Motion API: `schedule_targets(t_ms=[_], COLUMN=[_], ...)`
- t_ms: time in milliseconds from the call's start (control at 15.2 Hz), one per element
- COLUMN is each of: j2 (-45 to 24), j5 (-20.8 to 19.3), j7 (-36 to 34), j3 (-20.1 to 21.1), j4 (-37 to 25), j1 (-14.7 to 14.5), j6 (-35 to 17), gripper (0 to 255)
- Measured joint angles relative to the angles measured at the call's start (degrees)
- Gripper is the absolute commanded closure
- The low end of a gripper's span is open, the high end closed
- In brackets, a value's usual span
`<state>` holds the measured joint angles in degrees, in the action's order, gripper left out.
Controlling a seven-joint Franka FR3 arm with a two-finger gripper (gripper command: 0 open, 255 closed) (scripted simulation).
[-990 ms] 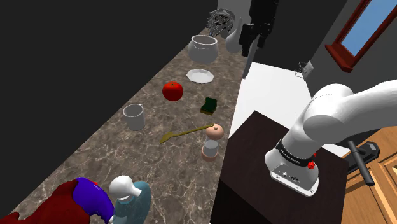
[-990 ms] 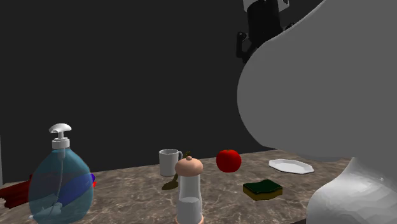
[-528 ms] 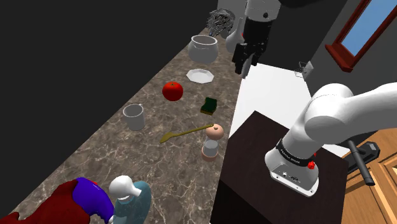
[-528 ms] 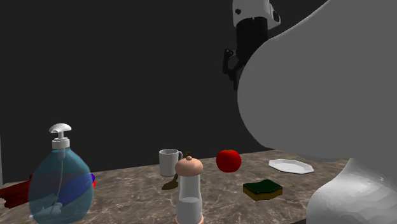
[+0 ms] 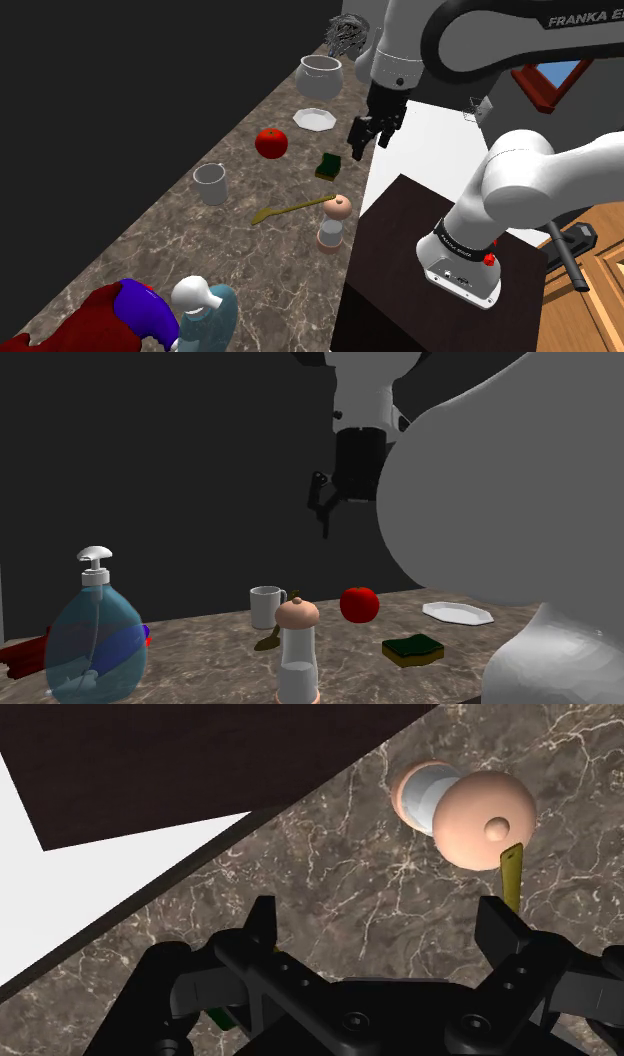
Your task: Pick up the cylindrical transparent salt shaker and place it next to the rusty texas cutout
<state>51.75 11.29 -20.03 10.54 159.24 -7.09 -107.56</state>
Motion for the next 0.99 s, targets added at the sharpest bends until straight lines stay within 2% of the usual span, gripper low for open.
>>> schedule_targets(t_ms=[264, 528, 990], j2=[-0.65, -5.11, -9.98], j5=[5.94, 12.74, 16.69], j7=[-3.35, -6.40, -6.70], j3=[3.28, 7.42, 9.91], j4=[4.65, 7.87, 10.58], j1=[-3.54, -7.61, -9.72], j6=[-6.88, -16.37, -24.65], gripper=[0, 0, 0])
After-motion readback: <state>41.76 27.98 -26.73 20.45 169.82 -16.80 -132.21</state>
